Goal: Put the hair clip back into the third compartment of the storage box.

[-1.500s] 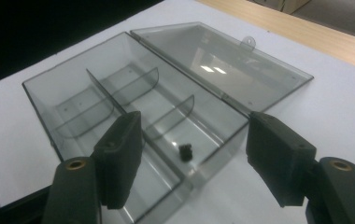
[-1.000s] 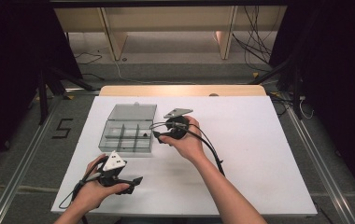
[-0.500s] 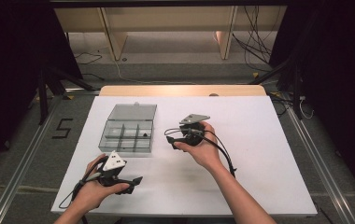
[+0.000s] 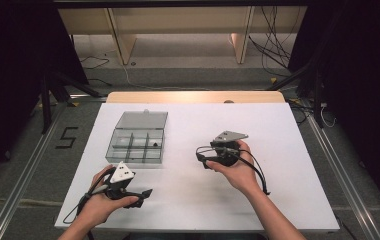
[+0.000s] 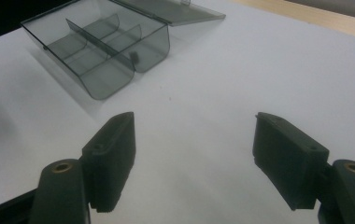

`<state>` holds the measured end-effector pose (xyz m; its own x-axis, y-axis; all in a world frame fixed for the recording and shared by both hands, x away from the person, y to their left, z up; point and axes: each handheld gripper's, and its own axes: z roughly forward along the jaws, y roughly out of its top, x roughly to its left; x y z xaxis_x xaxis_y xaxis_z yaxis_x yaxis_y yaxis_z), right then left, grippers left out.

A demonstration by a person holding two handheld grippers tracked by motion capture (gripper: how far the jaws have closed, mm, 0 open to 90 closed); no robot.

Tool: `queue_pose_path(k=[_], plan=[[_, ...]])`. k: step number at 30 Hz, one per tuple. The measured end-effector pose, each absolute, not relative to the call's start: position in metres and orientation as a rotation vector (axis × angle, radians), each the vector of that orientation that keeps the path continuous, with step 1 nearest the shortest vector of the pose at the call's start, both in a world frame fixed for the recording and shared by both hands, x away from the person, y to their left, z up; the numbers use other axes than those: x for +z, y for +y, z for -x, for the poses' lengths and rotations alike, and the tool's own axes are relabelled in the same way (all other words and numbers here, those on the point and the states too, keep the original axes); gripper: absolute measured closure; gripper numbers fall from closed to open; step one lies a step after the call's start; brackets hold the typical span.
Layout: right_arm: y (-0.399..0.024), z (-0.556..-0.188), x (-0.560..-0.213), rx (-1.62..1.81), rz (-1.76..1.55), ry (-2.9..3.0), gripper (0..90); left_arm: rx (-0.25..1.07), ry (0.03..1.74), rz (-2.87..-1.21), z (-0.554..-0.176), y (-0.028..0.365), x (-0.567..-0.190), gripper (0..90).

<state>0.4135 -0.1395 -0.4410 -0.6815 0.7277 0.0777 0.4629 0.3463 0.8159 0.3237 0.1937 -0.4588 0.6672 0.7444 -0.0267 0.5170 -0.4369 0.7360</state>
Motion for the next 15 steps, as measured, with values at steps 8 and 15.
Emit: queue_pose_path(k=[8, 15], plan=[[-0.18, -0.387, -0.443, 1.233, -1.074, 2.295, 30.3, 0.392, 0.969, -2.136, -0.323, 0.194, -0.459, 15.9], [-0.225, -0.355, -0.455, 1.179, -1.123, 2.28, 28.8, 0.393, 0.972, -2.139, -0.324, 0.193, -0.46, 15.9]])
